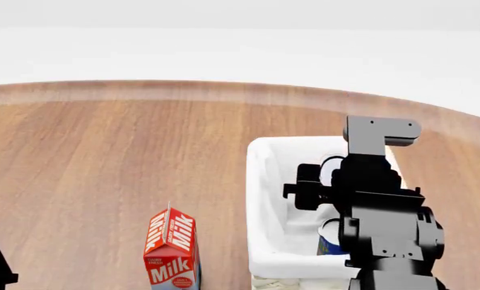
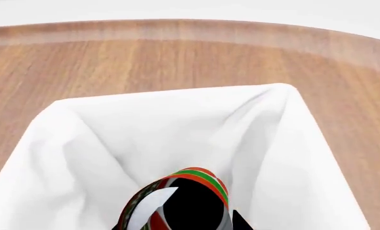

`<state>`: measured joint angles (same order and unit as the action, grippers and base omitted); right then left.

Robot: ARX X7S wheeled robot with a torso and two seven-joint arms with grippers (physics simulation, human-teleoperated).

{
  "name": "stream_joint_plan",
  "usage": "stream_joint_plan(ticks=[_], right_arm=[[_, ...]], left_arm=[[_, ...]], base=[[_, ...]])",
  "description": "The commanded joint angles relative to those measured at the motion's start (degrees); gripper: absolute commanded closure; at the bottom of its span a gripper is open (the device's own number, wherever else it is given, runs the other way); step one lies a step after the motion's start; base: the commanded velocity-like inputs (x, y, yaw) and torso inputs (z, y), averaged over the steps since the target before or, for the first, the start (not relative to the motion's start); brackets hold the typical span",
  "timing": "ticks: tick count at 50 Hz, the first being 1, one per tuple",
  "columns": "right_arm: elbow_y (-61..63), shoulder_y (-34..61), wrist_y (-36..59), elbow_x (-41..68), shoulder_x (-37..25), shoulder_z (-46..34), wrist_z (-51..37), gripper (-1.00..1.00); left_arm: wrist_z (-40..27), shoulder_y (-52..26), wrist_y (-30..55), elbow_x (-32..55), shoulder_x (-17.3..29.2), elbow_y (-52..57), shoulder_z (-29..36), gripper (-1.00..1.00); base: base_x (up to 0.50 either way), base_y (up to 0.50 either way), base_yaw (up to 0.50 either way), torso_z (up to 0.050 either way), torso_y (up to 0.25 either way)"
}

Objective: Pick up the alphabet soup and the tomato sauce, and put them in the basket.

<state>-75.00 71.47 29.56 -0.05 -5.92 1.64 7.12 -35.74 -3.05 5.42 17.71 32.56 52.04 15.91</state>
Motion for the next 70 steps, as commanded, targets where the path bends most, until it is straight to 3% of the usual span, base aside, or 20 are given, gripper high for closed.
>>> stream_joint_plan(ticks=[1, 5, 6, 20, 34, 48, 70], right_arm=[[0.03, 0.09, -0.26, -0.22, 0.01, -0.94, 0.67, 1.0], [0.03, 0.0, -0.1, -0.29, 0.18, -1.25, 0.29, 1.0], [0.03, 0.07, 0.45, -0.23, 0.25, -1.36, 0.77, -1.0], [0.03, 0.67, -2.01, -0.11, 0.64, -1.9, 1.0, -1.0], [0.06, 5.48, -22.55, -2.01, 0.46, -5.45, -2.95, -1.0], [0.47, 10.13, -30.5, -3.15, 1.34, -8.14, -4.33, -1.0], [56.55, -4.4, -10.34, -3.97, -0.64, -8.17, -6.42, -1.0]], left_arm=[[-0.14, 0.0, -0.06, 0.01, 0.16, 0.23, 0.06, -1.0], [-0.23, 0.03, -0.09, 0.0, 0.18, 0.18, 0.06, -1.0], [-0.24, 0.01, -0.08, -0.03, 0.2, 0.23, 0.09, -1.0], [-0.38, -0.22, 0.29, 0.01, 0.29, 0.58, 0.53, -1.0], [-0.5, -0.11, -0.1, 0.13, 0.49, 0.37, 0.42, -1.0], [-0.88, -0.38, 0.35, 0.46, 0.76, 1.06, 0.33, -1.0], [-1.07, -1.19, 1.09, 0.52, 0.88, 1.7, 1.08, -1.0]], base=[[0.0, 0.0, 0.0, 0.0, 0.0], [0.0, 0.0, 0.0, 0.0, 0.0], [0.0, 0.0, 0.0, 0.0, 0.0], [0.0, 0.0, 0.0, 0.0, 0.0], [0.0, 0.0, 0.0, 0.0, 0.0], [0.0, 0.0, 0.0, 0.0, 0.0], [0.0, 0.0, 0.0, 0.0, 0.0]])
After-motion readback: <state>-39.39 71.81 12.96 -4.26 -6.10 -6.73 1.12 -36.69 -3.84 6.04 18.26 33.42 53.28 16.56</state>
